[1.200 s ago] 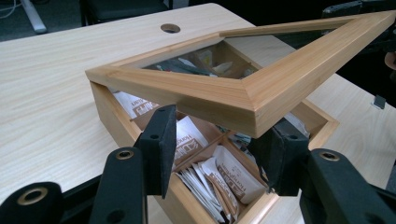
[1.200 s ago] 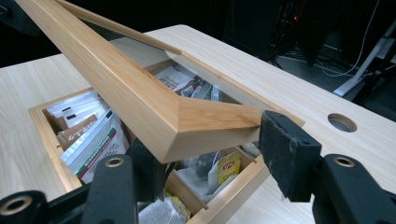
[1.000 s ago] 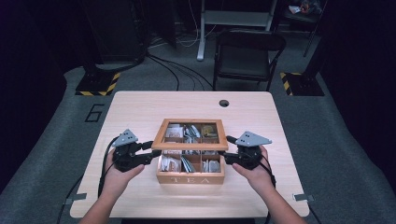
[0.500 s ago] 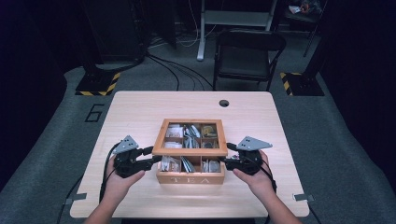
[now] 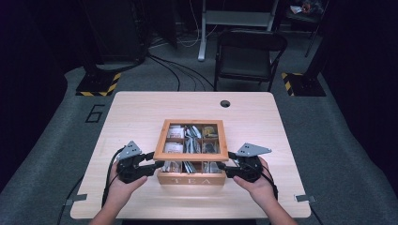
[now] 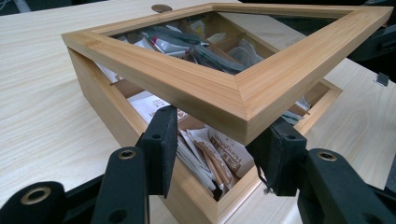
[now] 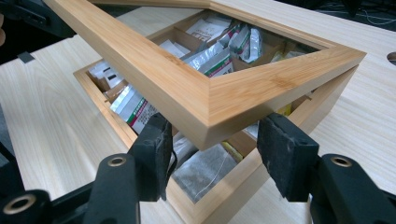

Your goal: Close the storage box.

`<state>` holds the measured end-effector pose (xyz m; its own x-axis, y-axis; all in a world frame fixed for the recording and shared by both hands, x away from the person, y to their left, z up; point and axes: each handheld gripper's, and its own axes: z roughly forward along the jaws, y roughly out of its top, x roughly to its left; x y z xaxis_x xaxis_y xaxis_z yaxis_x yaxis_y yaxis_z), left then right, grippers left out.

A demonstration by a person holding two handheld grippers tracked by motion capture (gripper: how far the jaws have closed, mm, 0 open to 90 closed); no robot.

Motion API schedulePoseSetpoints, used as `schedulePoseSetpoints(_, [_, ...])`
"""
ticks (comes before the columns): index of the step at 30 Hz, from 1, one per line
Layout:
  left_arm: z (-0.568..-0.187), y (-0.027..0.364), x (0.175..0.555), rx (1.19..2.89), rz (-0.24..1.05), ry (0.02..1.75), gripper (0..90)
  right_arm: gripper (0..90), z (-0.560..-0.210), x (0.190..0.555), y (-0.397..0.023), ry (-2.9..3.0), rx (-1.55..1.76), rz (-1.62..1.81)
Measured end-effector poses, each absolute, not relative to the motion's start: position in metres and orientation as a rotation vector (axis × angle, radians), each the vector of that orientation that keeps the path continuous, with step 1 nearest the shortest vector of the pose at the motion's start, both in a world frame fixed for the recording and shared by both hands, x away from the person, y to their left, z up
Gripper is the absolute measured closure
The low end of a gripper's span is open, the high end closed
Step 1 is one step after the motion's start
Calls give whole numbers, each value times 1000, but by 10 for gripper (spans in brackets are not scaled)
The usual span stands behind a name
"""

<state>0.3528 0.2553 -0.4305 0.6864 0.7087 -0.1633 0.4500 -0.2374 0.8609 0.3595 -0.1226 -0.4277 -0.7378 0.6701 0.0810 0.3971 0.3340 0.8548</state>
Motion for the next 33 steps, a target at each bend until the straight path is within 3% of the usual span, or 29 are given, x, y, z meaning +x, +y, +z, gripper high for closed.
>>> schedulePoseSetpoints(33, [-460, 256, 334, 1949, 286, 901, 519, 472, -458, 345, -121, 2349, 954, 1268])
